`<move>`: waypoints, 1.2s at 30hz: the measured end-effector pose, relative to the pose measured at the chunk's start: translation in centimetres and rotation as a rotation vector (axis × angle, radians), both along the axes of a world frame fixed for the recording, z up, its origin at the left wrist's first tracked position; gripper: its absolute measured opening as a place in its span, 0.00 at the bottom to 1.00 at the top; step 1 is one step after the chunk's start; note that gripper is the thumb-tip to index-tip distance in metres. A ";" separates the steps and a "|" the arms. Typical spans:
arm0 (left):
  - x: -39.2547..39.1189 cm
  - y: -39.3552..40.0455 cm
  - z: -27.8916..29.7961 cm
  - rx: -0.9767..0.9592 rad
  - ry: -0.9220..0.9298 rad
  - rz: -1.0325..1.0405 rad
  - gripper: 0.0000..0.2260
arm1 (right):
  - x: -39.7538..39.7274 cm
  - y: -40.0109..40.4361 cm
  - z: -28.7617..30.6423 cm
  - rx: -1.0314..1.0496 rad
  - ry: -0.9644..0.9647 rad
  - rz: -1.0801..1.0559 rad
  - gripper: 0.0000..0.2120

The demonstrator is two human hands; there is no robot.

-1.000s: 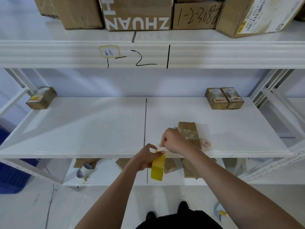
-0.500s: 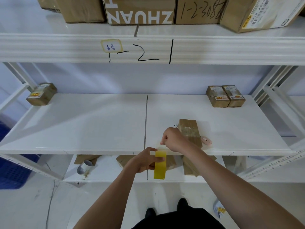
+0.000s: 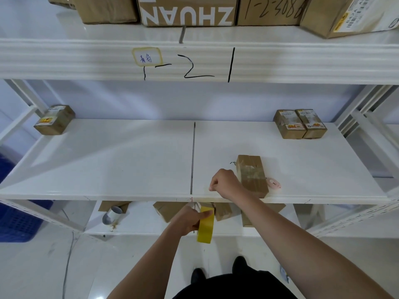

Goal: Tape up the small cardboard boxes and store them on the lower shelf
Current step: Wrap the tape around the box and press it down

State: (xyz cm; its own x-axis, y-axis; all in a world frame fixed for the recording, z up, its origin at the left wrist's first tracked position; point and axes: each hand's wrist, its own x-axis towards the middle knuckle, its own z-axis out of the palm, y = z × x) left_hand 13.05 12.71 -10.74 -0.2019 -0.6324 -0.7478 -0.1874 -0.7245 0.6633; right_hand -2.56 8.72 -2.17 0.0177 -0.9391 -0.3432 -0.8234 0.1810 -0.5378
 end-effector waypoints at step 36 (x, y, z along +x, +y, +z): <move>-0.5 -3.3 -2.4 0.111 -0.017 -0.039 0.13 | -0.4 -5.9 -5.0 0.005 0.282 0.088 0.10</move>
